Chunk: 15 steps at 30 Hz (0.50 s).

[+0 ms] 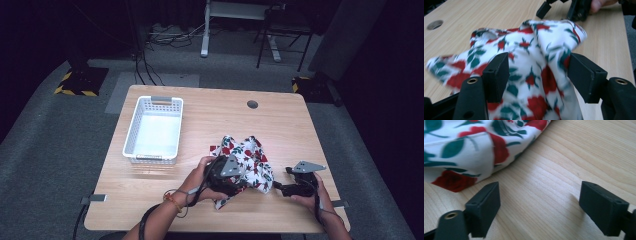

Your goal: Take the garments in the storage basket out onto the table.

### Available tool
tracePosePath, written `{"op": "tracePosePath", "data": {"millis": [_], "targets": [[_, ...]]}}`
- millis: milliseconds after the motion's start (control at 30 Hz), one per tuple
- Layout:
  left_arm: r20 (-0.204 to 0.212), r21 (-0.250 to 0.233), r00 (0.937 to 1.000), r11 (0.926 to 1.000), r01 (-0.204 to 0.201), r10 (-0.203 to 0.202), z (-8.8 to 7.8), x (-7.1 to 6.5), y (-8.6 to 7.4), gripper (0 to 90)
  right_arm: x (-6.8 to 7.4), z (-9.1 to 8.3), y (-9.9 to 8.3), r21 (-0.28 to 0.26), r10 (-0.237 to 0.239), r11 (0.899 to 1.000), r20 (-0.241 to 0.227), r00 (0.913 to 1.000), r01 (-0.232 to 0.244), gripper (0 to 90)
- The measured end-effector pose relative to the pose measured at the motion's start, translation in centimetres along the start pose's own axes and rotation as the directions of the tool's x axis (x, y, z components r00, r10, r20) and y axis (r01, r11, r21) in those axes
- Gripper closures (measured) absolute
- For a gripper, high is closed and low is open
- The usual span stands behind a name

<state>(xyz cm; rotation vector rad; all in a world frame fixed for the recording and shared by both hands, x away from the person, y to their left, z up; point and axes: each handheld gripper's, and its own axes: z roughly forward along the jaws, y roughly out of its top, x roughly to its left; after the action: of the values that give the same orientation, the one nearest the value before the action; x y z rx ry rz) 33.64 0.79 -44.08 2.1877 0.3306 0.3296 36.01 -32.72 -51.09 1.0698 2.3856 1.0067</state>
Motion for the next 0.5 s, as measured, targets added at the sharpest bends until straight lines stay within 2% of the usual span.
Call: {"op": "tracePosePath", "data": {"millis": [33,133,233,300,400,500], "targets": [[0.002,-0.011,1.0000,0.9999,0.006,-0.006,-0.7,-0.1,-0.6,33.9,-0.1,-0.1,0.1,-0.007,0.004,1.000,0.007,1.0000,-0.004,20.3],[-0.021,0.005,0.9992,0.9994,0.034,-0.034,-2.0,-0.1,-2.3,34.2,-0.3,-0.8,0.5,-0.037,0.008,0.999,0.020,0.9998,-0.007,21.7],[-0.047,0.049,0.9964,0.9962,0.072,-0.070,-2.2,0.4,-4.3,34.3,-0.7,-1.7,1.6,-0.089,0.017,0.996,0.026,0.9995,-0.014,24.2],[-0.060,0.069,0.9925,0.9915,0.110,-0.106,-1.9,0.8,-5.3,34.7,-0.8,-2.2,2.5,-0.123,0.016,0.992,0.025,0.9996,-0.013,26.2],[-0.084,0.099,0.9895,0.9872,0.126,-0.117,-1.1,1.3,-6.3,36.1,-0.3,-2.1,4.2,-0.141,-0.016,0.990,-0.003,0.9999,0.015,28.6],[-0.084,0.128,0.9889,0.9828,0.133,-0.123,-0.2,1.6,-6.8,38.5,0.6,-0.9,6.1,-0.110,-0.092,0.990,0.006,0.9957,0.092,31.1]]}}
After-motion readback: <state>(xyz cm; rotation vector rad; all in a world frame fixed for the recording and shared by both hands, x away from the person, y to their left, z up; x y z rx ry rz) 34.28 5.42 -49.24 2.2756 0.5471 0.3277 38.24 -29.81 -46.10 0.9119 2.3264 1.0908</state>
